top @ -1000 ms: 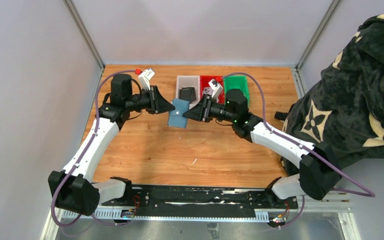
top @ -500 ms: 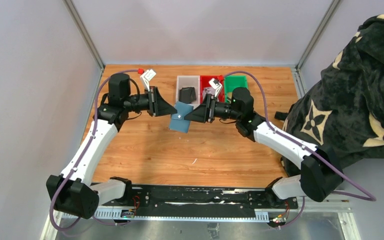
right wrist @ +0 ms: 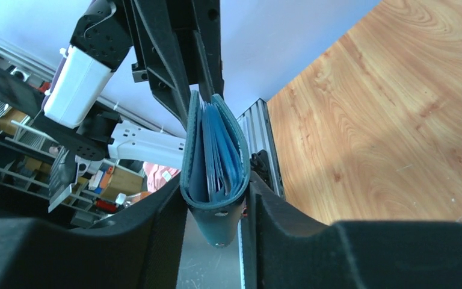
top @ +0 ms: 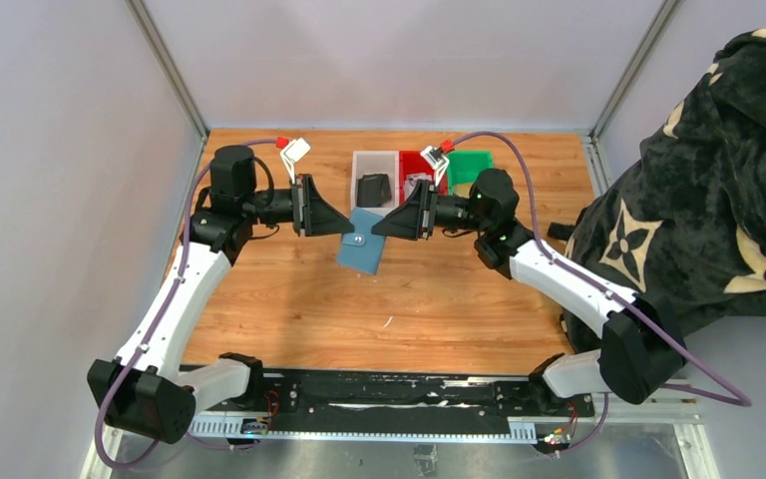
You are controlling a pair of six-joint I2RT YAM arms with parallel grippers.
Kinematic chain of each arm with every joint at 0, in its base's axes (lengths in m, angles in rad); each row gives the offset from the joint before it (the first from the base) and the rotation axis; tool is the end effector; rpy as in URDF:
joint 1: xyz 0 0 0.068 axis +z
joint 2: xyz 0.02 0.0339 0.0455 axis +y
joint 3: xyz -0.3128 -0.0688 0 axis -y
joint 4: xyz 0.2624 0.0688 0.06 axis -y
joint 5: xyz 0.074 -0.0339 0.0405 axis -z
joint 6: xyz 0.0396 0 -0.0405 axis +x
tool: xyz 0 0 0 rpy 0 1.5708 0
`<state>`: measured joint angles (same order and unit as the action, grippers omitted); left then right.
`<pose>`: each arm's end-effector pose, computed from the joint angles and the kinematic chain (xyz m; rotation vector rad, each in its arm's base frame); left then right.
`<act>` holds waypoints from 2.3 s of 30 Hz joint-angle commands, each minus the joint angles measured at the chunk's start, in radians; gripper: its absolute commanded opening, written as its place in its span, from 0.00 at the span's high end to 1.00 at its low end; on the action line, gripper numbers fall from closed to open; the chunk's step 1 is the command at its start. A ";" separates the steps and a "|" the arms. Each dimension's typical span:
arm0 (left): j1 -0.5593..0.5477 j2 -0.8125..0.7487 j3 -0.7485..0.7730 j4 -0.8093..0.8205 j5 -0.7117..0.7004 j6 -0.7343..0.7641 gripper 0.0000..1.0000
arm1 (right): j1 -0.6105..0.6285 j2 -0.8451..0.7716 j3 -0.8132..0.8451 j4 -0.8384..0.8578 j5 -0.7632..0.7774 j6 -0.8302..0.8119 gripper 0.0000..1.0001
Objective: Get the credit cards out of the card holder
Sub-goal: Open the card holder.
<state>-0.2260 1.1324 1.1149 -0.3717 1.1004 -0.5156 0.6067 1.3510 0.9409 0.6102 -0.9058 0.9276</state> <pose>0.2218 -0.0872 0.4172 0.4975 1.9857 -1.5424 0.2392 0.2040 0.3887 -0.6435 1.6278 1.8038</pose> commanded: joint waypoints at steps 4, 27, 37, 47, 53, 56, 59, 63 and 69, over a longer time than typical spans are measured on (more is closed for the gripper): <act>-0.006 -0.021 0.035 -0.043 0.036 0.027 1.00 | 0.036 0.009 0.056 0.074 -0.108 0.023 0.74; -0.007 -0.094 -0.036 -0.137 0.041 0.069 0.30 | 0.050 -0.047 0.058 -0.017 0.208 -0.006 1.00; -0.006 -0.087 -0.044 -0.111 -0.038 0.070 0.92 | 0.087 -0.085 0.014 -0.054 0.277 -0.065 0.93; -0.006 -0.083 0.036 -0.413 -0.001 0.443 1.00 | 0.078 0.088 0.342 -0.462 -0.159 -0.362 0.72; -0.006 -0.080 0.061 -0.466 0.003 0.502 1.00 | 0.084 0.089 0.391 -0.551 -0.213 -0.443 0.56; -0.006 -0.074 0.070 -0.481 0.013 0.514 1.00 | 0.084 0.092 0.408 -0.592 -0.213 -0.469 0.58; -0.006 -0.070 0.077 -0.490 0.014 0.541 1.00 | 0.086 0.095 0.422 -0.606 -0.207 -0.470 0.71; -0.006 -0.073 0.077 -0.490 -0.049 0.553 1.00 | 0.103 0.105 0.446 -0.652 -0.165 -0.467 0.88; -0.007 -0.134 0.125 -0.468 -0.561 0.758 0.24 | 0.129 0.138 0.552 -0.880 0.097 -0.459 1.00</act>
<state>-0.2310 1.0527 1.1992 -0.8482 0.9131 0.0551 0.7071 1.4757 1.4113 -0.1162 -0.9581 0.4519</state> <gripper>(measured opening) 0.685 0.117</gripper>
